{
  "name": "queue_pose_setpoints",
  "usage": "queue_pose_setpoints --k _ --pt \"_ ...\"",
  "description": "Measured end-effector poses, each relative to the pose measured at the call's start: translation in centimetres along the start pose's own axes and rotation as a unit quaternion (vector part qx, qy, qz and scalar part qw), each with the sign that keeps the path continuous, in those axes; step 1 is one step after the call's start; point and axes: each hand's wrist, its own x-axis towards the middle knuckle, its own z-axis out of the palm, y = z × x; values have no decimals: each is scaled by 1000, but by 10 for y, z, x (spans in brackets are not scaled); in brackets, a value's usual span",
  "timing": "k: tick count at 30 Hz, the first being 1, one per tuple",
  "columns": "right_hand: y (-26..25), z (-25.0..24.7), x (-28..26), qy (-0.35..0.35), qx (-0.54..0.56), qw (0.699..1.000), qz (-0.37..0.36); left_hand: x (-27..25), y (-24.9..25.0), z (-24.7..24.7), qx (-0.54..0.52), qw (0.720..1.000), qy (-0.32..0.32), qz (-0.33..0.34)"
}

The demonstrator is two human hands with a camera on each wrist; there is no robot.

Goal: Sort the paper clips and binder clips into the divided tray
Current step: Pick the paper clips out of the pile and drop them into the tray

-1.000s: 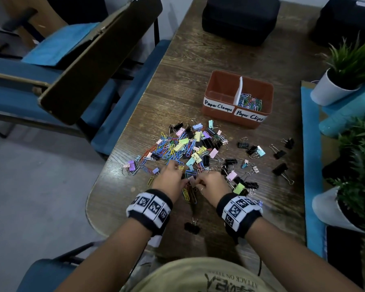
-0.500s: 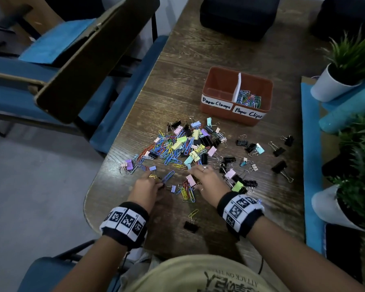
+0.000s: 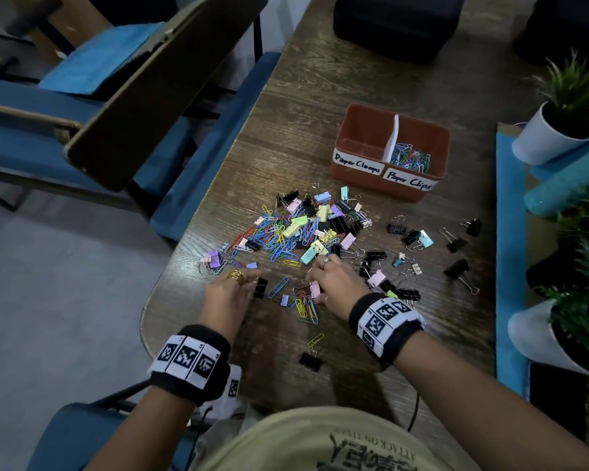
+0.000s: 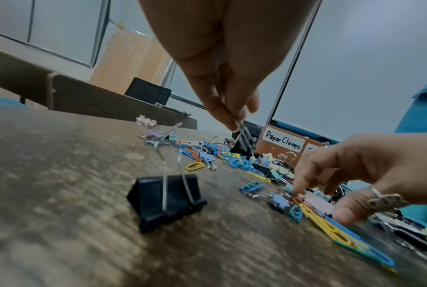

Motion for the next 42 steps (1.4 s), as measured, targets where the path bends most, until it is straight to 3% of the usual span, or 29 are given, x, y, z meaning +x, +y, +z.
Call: queue_pose_setpoints --k 2,5,8,10,14,19,25,29,37,42 --pt "3 1 -4 -1 27 1000 12 1 -1 -2 15 1000 4 12" --pt "9 2 -14 2 70 997 23 -3 -11 2 68 996 -47 23" --pt "11 2 -20 19 96 995 21 -10 -25 7 160 970 -181 -38" --pt "9 2 -17 21 89 996 10 -14 -20 6 240 943 -221 -65" --pt "2 0 -7 8 23 1000 -14 -10 11 9 289 935 -203 -10" --pt "0 -3 -4 -6 16 1000 -1 -3 25 26 333 890 -310 12" --pt "22 -9 -50 44 84 992 83 -15 15 24 343 879 -331 5" --pt "44 3 -89 7 77 988 134 -23 2 17 335 883 -329 -25" --pt "35 -8 -86 -39 -10 990 132 -13 4 -8 305 903 -280 -111" --pt "14 -10 -40 0 22 999 31 8 -3 2 296 912 -268 -97"
